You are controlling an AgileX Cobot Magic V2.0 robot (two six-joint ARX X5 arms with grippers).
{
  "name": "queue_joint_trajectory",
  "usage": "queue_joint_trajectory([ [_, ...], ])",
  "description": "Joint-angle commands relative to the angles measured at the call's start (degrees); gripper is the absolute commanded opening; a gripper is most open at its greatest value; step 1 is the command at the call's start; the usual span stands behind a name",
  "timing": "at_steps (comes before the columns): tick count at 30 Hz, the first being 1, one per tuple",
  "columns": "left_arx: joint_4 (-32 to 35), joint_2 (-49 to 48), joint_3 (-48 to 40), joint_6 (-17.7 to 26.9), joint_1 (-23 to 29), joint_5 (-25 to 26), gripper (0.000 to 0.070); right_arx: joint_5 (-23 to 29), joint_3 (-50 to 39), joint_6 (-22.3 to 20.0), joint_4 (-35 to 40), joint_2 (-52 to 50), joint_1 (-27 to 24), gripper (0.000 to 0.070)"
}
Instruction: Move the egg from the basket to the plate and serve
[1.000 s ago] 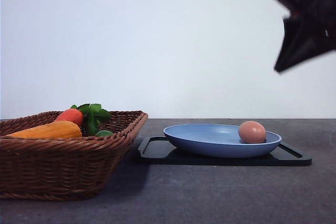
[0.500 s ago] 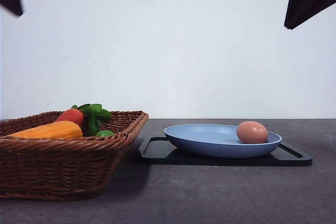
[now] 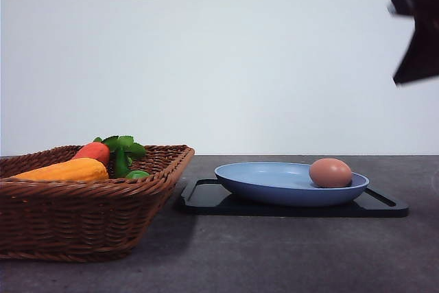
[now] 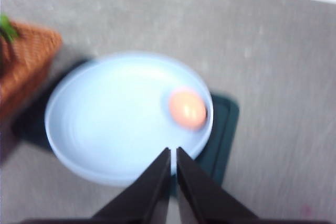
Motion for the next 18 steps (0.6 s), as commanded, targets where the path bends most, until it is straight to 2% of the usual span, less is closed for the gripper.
queue_joint_trajectory([
  [1,0.2,-1.1,0.7,-1.3,-0.2,0.1,0.0000,0.3,0.0,2.3,1.0,0.3,0.3,0.0000],
  [18,-0.5,-3.8,0.4,-1.3,-0.4,0.0,0.0000,0.3,0.0,2.2,1.9,0.4,0.3,0.0000],
])
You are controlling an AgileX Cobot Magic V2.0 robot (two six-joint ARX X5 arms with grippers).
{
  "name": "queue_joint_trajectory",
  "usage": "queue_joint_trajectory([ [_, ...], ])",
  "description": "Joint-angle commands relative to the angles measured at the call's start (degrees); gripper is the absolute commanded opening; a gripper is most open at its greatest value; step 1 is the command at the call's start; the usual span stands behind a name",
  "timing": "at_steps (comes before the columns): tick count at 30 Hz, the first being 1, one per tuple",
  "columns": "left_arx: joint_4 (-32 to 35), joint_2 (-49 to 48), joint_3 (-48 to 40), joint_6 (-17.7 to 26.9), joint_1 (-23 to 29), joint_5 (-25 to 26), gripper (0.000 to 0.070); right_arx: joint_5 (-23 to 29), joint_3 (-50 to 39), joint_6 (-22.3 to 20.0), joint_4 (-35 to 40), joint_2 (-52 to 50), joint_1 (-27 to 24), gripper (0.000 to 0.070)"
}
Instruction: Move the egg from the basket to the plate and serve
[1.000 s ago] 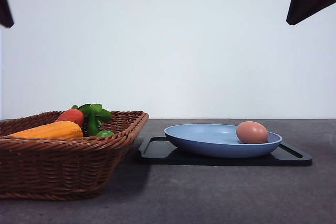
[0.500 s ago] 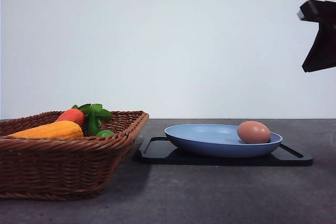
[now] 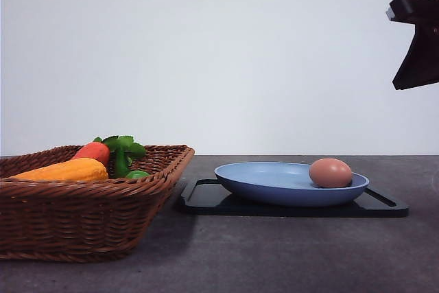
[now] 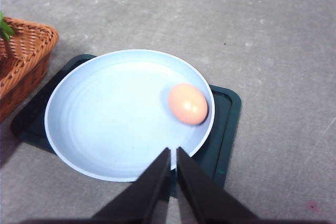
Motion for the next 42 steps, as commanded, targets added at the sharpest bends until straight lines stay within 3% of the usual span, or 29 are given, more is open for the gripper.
queue_joint_trajectory([
  [1,-0.7,-2.1,0.3,-0.3,-0.2,0.0,0.0000,0.3,0.3,1.0,0.6,0.2,0.3,0.0000],
  [6,-1.8,-11.9,0.3,3.8,4.0,0.1,0.0000,0.3,0.3,1.0,0.6,0.2,0.3,0.0000],
  [12,-1.0,-19.8,-2.7,3.9,16.1,0.5,0.0000,0.3,0.3,1.0,0.6,0.2,0.3,0.0000],
  [19,2.0,-21.6,-11.8,3.8,25.5,8.2,0.0000,0.3,0.3,1.0,0.6,0.2,0.3,0.0000],
  [29,4.0,-21.6,-22.2,1.2,26.9,10.5,0.0000,0.3,0.3,1.0,0.6,0.2,0.3,0.0000],
  [42,5.1,-21.6,-24.1,-0.3,26.9,10.5,0.0000,0.3,0.3,1.0,0.6,0.2,0.3,0.0000],
])
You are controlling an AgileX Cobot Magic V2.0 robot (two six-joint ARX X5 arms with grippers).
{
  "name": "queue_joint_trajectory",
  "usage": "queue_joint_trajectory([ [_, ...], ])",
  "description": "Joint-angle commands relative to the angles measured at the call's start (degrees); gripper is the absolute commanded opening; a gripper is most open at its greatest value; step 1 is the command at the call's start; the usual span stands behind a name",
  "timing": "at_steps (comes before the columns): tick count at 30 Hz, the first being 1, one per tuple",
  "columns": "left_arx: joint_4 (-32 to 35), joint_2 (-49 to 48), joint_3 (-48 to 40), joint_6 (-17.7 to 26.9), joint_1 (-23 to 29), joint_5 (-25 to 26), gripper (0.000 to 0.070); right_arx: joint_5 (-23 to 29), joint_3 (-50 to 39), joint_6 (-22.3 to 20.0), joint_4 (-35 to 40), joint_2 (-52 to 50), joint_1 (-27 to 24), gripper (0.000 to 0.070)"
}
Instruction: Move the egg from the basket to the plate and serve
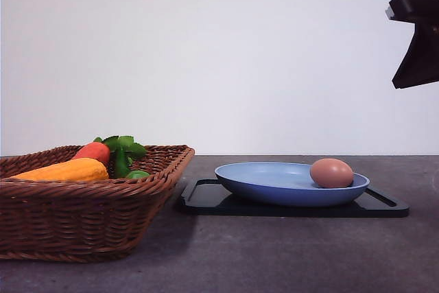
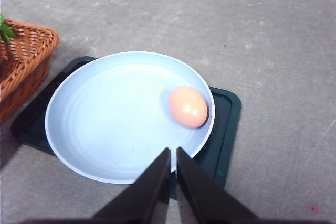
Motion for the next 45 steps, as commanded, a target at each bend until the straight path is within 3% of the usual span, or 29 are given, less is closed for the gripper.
queue_joint_trajectory([
  [1,-0.4,-0.1,-1.3,-0.3,0.2,0.1,0.0000,0.3,0.3,0.9,0.6,0.2,0.3,0.0000],
  [21,-0.4,-0.1,-1.3,-0.3,0.2,0.1,0.0000,0.5,0.3,0.6,-0.4,-1.1,0.2,0.0000],
  [26,-0.4,-0.1,-1.3,-0.3,0.2,0.1,0.0000,5.5,-1.6,-4.8,-1.1,-13.4,-2.7,0.0000],
  [34,-0.4,-0.1,-1.3,-0.3,0.2,0.1,0.0000,5.4,-8.2,-5.7,-1.1,-34.6,-14.6,0.0000],
  [37,-0.4,-0.1,-1.3,-0.3,0.2,0.1,0.0000,2.6,-11.1,-5.7,-1.1,-38.7,-19.0,0.0000],
  [45,-0.4,-0.1,-1.3,-0.3,0.2,0.1,0.0000,-11.4,-19.7,-5.7,-0.9,-41.8,-26.4,0.0000],
])
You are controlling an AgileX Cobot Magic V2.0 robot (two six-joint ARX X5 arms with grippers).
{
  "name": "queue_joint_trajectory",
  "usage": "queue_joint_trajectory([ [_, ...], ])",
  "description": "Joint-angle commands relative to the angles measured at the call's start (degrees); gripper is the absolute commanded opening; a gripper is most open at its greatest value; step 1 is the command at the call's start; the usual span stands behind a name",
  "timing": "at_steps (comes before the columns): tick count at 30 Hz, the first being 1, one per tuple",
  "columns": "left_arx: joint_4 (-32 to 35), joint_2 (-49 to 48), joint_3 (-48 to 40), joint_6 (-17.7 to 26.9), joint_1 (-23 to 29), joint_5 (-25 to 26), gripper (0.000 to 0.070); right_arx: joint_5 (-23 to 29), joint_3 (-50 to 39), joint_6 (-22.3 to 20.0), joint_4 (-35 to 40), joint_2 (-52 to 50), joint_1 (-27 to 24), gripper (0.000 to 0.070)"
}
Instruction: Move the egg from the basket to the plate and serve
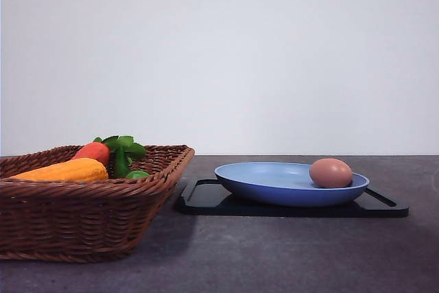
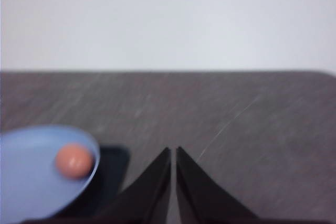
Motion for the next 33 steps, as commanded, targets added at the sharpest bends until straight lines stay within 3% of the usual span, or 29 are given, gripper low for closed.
queue_joint_trajectory([
  [1,-0.4,-0.1,-1.3,-0.1,0.2,0.0,0.0000,-3.1,-1.5,-0.4,0.5,-0.2,-0.6,0.0000],
  [7,-0.4,-0.1,-1.3,-0.1,0.2,0.1,0.0000,-9.5,-3.7,0.1,-3.2,-0.2,-0.8,0.0000],
  [33,-0.3,-0.1,-1.3,-0.1,0.2,0.1,0.0000,-9.5,-3.7,0.1,-2.3,-0.2,-0.8,0.0000],
])
